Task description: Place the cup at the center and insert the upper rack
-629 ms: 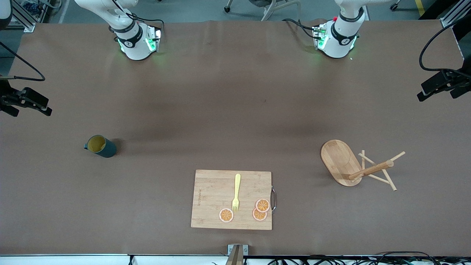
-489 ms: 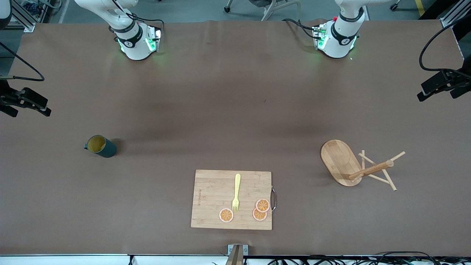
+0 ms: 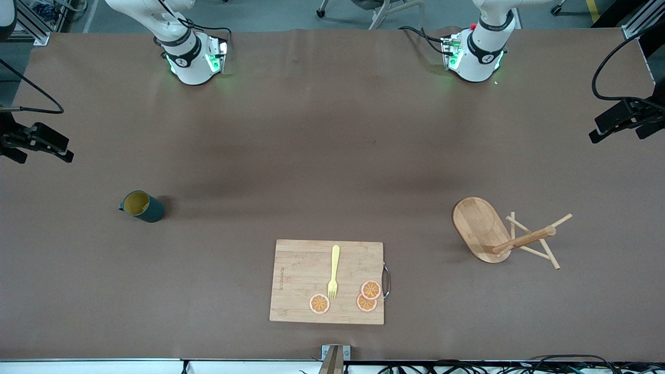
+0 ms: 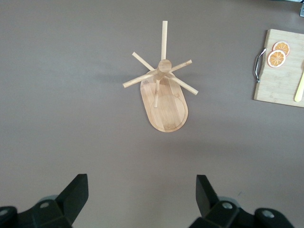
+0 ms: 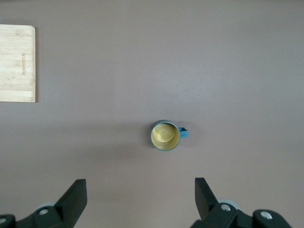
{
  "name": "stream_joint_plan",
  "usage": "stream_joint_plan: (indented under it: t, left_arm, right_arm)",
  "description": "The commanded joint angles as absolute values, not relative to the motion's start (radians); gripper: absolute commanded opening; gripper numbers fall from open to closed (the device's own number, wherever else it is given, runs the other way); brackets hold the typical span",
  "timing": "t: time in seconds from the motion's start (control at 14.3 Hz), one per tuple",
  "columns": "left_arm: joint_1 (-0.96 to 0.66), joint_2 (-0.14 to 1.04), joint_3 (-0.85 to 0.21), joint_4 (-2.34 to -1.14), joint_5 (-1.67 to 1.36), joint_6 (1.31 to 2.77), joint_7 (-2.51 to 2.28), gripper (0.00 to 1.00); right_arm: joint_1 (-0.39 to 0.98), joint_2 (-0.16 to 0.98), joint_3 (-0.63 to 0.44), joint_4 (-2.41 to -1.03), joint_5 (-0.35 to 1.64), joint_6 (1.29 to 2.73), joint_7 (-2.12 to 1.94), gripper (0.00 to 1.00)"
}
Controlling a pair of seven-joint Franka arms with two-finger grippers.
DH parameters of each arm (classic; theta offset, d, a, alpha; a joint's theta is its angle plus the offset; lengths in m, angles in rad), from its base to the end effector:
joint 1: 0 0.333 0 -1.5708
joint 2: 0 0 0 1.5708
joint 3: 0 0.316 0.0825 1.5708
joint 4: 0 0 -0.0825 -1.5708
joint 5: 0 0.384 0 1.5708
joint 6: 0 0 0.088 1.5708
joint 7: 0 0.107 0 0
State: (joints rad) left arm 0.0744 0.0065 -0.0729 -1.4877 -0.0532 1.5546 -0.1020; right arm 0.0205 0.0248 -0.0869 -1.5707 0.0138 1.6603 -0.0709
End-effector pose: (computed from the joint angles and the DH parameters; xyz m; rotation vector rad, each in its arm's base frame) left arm 0.5554 -0.0048 0.6588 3.0798 0.1557 0.0889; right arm 0.5698 -0.0359 0.6188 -3.1327 -0.0060 -0.1027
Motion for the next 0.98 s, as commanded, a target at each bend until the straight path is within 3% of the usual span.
stream_joint_plan:
  t: [0.0,0.91]
  left_arm:
    - [0.072,0.000,-0.077,-1.483,-0.043,1.554,-0.107,1.00]
    - [0.069,0.002,-0.077,-1.483,-0.041,1.554,-0.107,1.00]
  right_arm:
    - [0.014,0.003,-0.087,-1.589,0.006,1.651,-0.072,1.00]
    - [-0.020,0.121,-0.089,-1.589,0.017,1.661,-0.083,1.00]
